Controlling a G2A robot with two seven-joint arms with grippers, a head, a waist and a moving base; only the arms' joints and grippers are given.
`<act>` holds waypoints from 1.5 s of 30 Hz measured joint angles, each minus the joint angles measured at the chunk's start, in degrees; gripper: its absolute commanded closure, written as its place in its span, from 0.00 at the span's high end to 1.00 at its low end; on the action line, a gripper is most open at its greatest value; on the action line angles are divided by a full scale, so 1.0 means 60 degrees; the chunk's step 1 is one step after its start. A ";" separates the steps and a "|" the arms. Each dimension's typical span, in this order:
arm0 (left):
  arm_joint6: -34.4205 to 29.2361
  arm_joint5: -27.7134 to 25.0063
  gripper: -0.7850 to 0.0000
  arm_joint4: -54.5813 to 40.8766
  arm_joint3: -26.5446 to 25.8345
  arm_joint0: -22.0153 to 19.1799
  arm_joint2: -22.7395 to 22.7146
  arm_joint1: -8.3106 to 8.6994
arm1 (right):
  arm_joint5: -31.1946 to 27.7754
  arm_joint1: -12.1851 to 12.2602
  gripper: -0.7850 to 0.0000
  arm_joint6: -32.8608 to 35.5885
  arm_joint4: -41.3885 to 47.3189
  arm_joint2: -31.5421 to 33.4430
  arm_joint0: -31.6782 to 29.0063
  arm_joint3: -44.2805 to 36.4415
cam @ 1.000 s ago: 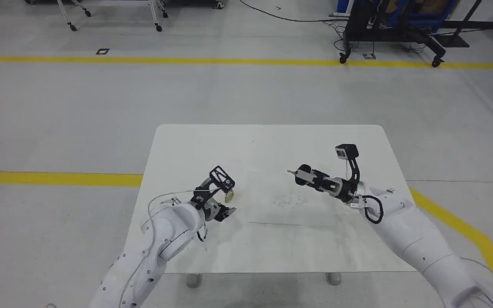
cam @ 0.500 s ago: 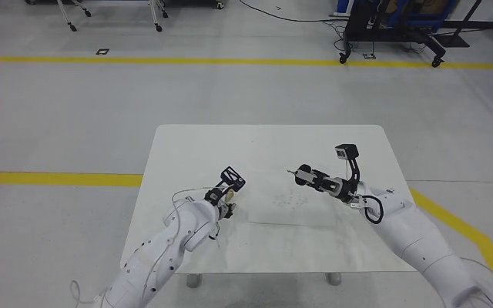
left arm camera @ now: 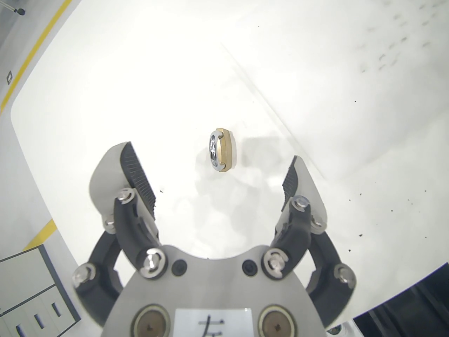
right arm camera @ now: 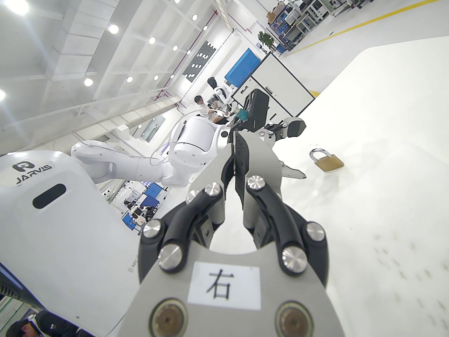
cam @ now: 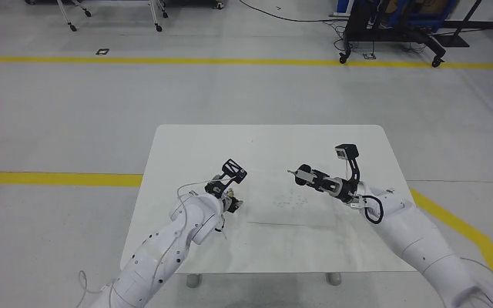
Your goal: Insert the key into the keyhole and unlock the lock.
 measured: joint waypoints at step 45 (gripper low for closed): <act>0.0882 -0.0458 0.00 -0.0771 0.1351 -0.0086 -0.0327 -0.0233 | 0.0000 0.0000 0.00 0.0000 0.0000 0.0000 0.0000 0.0000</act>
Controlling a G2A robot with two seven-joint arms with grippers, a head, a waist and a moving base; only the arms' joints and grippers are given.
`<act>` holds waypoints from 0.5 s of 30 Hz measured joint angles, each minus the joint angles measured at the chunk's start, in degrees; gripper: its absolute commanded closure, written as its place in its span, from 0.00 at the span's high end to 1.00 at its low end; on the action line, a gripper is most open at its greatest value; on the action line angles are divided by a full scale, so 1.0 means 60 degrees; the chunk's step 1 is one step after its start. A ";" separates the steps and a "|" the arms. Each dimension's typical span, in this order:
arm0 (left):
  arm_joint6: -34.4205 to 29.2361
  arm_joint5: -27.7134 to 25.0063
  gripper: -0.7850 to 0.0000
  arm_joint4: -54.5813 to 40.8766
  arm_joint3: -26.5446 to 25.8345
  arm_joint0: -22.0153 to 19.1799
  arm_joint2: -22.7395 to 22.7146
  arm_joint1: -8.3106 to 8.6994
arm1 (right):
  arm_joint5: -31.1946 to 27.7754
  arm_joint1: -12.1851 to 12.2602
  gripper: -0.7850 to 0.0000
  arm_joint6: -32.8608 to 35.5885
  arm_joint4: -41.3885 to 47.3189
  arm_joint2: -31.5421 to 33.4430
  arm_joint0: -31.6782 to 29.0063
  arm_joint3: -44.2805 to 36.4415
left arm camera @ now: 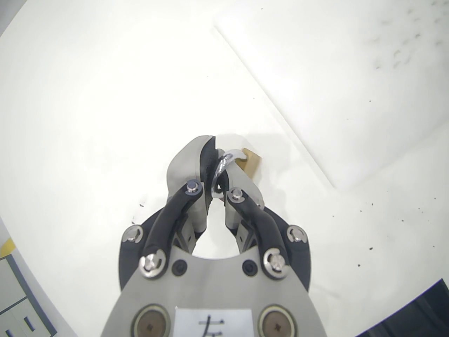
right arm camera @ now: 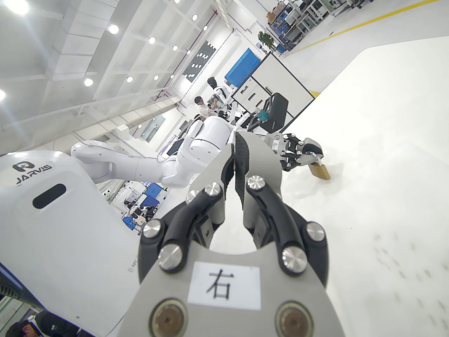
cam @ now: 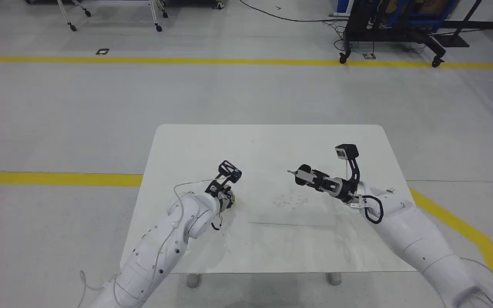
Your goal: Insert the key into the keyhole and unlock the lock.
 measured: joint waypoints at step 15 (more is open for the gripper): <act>0.0400 -0.0047 0.00 -0.0119 -0.0226 0.0175 -0.0248 0.0003 | 0.0000 0.0000 0.00 0.0000 0.0000 0.0000 0.0000 0.0000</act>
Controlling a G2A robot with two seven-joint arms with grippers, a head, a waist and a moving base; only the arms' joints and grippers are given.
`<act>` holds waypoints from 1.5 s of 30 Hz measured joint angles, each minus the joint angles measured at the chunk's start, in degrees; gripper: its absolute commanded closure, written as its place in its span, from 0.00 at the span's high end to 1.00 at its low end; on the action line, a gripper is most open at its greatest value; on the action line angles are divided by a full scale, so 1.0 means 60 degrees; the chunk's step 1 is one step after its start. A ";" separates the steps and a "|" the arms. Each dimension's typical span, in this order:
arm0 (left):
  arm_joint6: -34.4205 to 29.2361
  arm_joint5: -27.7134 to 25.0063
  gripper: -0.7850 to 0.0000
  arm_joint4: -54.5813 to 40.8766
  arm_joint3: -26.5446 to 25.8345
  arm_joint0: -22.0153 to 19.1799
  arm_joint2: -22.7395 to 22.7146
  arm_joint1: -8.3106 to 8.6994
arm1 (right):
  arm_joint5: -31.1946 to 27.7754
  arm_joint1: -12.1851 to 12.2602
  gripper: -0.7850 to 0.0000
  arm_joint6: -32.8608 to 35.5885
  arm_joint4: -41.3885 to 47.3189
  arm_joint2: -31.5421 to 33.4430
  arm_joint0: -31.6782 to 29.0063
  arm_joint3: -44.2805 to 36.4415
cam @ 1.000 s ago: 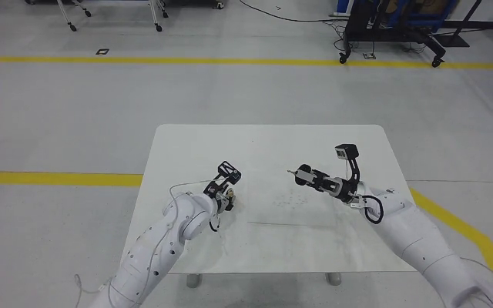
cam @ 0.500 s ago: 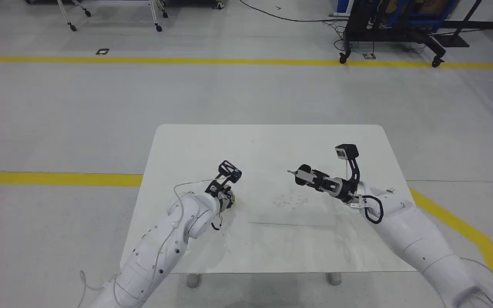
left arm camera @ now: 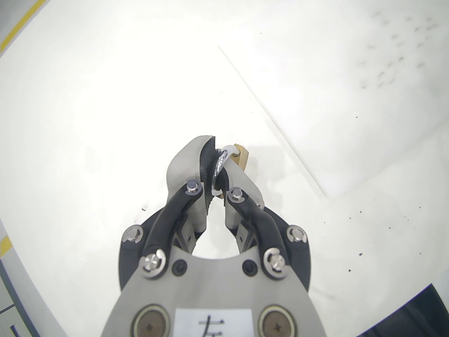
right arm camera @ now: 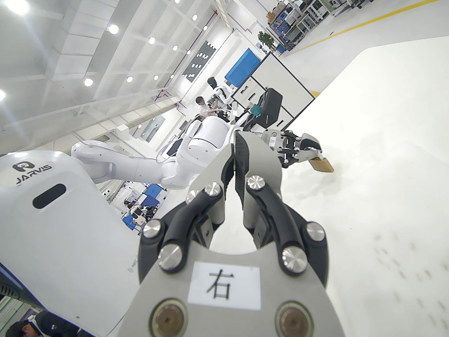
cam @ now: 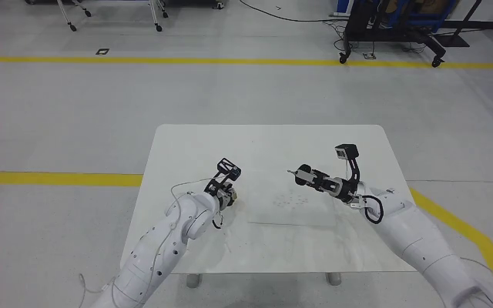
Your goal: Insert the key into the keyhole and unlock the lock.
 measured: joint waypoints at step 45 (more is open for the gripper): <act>-0.3552 -0.2105 0.00 -1.4232 0.7248 -0.3803 -0.1649 -0.0623 | 0.0000 0.0000 0.00 0.0000 0.0000 0.0000 0.0000 0.0000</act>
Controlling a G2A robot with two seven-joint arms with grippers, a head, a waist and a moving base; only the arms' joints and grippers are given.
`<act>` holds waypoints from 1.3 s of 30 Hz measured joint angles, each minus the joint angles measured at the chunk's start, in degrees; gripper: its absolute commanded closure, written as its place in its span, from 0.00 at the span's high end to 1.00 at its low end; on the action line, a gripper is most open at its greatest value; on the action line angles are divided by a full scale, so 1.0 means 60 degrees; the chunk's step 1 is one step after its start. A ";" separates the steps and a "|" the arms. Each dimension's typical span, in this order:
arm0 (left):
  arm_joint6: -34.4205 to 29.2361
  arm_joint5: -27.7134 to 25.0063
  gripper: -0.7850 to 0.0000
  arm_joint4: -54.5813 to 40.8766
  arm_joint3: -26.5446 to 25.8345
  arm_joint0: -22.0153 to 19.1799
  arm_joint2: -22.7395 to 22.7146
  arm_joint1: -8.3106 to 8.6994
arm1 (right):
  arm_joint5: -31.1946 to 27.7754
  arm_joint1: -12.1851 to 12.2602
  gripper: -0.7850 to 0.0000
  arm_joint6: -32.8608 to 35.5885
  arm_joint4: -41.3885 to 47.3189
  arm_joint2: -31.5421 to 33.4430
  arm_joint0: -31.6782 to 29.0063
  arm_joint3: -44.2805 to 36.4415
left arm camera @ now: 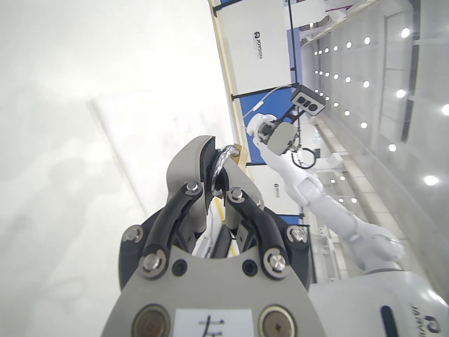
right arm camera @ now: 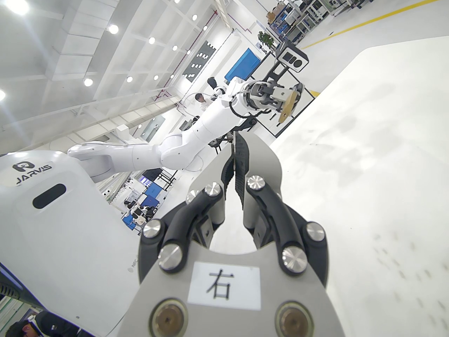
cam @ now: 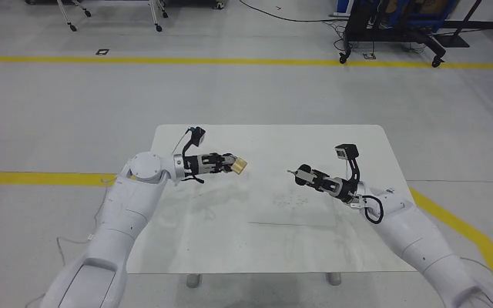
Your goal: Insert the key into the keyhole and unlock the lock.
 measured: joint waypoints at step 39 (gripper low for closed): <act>0.0580 0.0911 0.00 -0.1422 0.0146 0.0058 0.0092 -0.0240 | 0.0414 -0.0057 0.00 -0.0322 -0.0168 -0.0020 -0.0042 -0.0212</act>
